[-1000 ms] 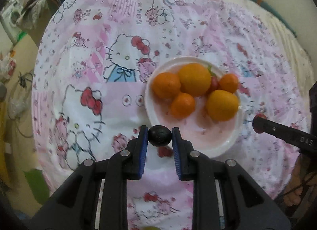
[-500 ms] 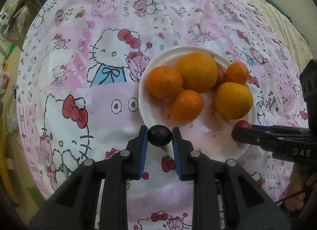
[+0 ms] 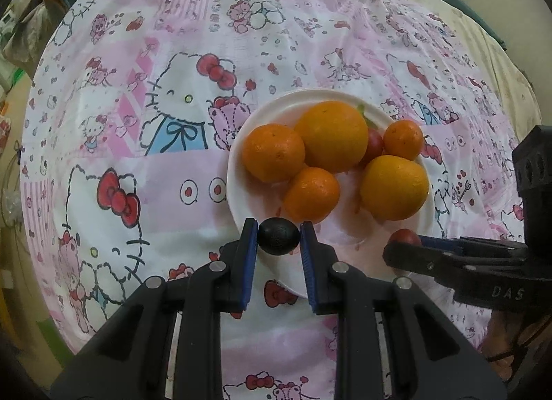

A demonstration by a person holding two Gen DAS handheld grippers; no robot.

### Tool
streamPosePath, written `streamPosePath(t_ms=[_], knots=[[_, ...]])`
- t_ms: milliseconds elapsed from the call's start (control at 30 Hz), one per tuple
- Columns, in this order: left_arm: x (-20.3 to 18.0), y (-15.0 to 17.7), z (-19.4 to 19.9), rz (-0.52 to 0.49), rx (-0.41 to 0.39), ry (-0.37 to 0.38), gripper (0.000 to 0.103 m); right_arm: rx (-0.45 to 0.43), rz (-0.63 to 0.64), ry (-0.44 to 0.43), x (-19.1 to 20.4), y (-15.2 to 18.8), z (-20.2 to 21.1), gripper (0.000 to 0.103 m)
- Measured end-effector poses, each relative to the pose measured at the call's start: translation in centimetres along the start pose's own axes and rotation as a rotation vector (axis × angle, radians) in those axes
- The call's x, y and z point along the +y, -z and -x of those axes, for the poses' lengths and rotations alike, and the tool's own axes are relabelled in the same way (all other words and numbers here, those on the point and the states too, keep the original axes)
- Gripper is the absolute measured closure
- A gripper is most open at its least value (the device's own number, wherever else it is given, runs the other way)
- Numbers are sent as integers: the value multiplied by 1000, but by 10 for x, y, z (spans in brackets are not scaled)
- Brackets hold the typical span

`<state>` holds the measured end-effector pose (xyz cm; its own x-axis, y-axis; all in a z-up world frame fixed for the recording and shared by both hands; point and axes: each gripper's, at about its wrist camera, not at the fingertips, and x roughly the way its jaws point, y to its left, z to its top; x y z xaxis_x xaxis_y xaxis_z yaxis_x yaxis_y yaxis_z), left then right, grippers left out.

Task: Organize fruits
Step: 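Release the tomato and dark grape onto the plate, opening both tools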

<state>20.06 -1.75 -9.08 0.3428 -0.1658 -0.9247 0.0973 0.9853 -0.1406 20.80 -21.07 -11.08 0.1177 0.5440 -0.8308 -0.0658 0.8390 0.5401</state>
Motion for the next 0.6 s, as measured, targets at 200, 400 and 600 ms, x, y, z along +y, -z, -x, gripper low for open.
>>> streamPosePath(t_ms=[200,400,600], knots=[[0,0,-2,11,17,-4,60,-25,-18,-16,-1,1,8,52],[2,3,9,2,-23,-10,51,-67,-47,-41,-7,4,26,52],[12,4,16,44,-36,-22,51,-100,-44,-42,-7,8,41,52]])
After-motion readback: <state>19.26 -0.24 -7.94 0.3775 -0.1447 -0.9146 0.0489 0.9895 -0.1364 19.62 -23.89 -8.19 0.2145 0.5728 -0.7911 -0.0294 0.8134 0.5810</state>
